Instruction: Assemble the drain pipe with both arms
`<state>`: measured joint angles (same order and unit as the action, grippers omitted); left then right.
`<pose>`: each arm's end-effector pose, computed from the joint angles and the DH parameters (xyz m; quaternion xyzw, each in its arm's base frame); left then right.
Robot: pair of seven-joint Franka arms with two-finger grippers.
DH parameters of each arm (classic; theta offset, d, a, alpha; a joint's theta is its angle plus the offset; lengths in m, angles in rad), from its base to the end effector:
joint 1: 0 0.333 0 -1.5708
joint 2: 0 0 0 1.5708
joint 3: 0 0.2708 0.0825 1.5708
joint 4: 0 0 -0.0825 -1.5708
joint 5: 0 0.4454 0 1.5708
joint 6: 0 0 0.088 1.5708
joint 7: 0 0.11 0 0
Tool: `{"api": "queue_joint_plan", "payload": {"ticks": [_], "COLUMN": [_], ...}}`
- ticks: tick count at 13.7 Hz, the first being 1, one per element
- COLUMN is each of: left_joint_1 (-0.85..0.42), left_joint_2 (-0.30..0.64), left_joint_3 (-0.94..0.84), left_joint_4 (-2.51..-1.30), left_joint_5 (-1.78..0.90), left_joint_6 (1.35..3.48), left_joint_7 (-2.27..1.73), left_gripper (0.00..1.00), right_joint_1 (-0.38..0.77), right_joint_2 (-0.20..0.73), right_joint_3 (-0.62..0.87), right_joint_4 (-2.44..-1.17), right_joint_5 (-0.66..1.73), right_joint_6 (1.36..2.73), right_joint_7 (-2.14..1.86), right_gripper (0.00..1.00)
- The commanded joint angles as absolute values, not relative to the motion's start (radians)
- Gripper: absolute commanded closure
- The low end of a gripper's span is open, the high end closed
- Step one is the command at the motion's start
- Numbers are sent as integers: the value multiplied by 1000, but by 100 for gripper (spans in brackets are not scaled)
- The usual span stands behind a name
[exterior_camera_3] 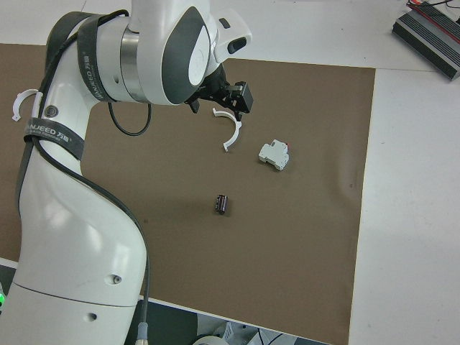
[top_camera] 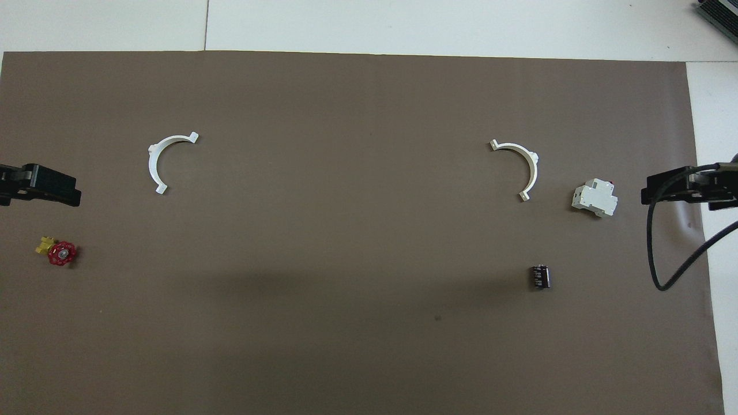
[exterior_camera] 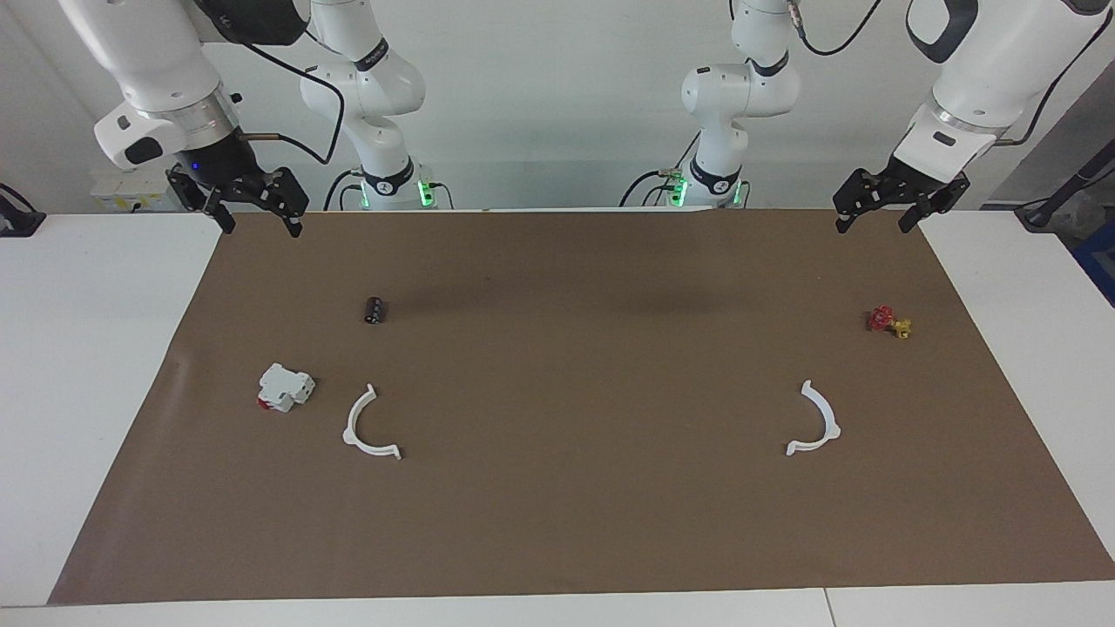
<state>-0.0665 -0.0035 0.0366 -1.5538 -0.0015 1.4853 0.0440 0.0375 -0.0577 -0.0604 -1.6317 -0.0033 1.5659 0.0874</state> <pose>0.6056 -0.0183 0.5802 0.9988 -0.0370 -0.0325 0.0010 0.5994 -0.0149 0.5784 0.9985 -0.0551 -0.0041 0.0000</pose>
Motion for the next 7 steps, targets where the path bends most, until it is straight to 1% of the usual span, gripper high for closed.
{"api": "queue_joint_plan", "payload": {"ticks": [1, 5, 7], "left_joint_1": [-58, -58, -58], "left_joint_2": [-29, -29, -29], "left_joint_3": [34, 34, 34], "left_joint_4": [-1580, -1580, -1580], "left_joint_5": [-12, -12, -12], "left_joint_6": [1480, 1480, 1480], "left_joint_7": [48, 48, 48], "left_gripper": [0, 0, 0], "right_joint_1": [37, 35, 37], "right_joint_2": [-60, -60, -67], "right_joint_3": [-60, -58, -58], "right_joint_4": [-1626, -1632, -1655], "right_joint_5": [-21, -28, -26], "right_joint_6": [1565, 1569, 1610], "right_joint_7": [74, 75, 60], "right_gripper": [0, 0, 0]}}
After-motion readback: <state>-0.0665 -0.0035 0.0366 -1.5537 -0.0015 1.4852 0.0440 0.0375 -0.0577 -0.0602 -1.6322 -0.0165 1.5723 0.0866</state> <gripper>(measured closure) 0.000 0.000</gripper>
